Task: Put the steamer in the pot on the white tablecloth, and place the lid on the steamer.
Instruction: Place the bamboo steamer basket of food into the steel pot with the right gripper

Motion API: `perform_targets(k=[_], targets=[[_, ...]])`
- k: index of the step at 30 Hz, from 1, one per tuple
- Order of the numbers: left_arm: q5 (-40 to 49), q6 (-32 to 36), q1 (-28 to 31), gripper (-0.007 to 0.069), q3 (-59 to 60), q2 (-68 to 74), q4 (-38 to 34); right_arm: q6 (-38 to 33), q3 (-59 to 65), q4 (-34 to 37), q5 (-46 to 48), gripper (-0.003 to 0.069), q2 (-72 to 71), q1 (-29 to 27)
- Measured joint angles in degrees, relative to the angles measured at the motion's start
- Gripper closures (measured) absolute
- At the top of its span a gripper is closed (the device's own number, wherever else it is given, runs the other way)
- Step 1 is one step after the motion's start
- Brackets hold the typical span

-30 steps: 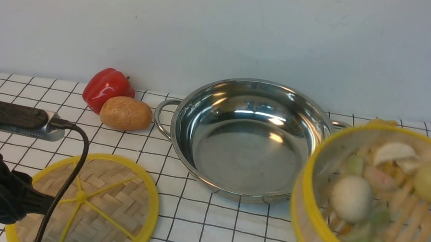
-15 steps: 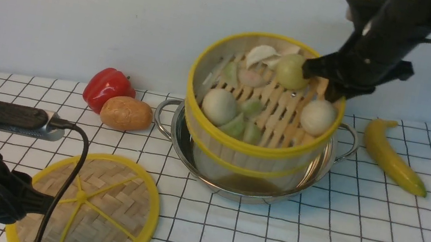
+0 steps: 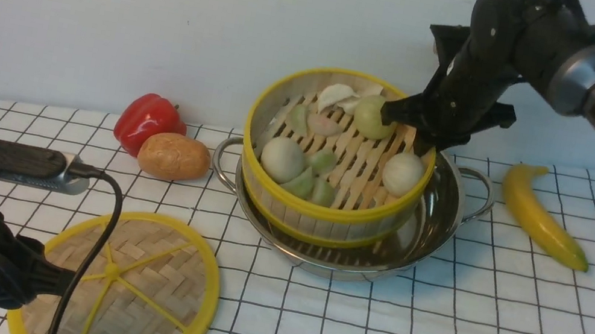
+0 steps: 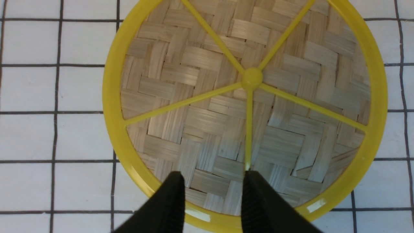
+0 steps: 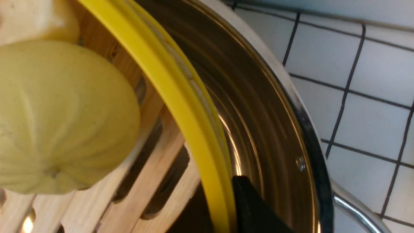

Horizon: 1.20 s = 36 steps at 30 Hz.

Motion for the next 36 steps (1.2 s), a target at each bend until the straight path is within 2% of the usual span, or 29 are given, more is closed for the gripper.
perform_targets(k=[11, 30, 34, 36], targets=[[0.0, 0.0, 0.0, 0.0382, 0.0, 0.0, -0.1, 0.2, 0.0, -3.3, 0.0, 0.0602, 1.9, 0.0], [0.0, 0.0, 0.0, 0.0382, 0.0, 0.0, -0.1, 0.2, -0.1, -4.9, 0.0, 0.0603, 4.7, -0.1], [0.0, 0.0, 0.0, 0.0382, 0.0, 0.0, -0.1, 0.2, -0.1, -4.5, -0.1, 0.058, 4.7, -0.1], [0.0, 0.0, 0.0, 0.0382, 0.0, 0.0, -0.1, 0.6, -0.1, -4.0, -0.4, 0.0528, 4.7, -0.1]])
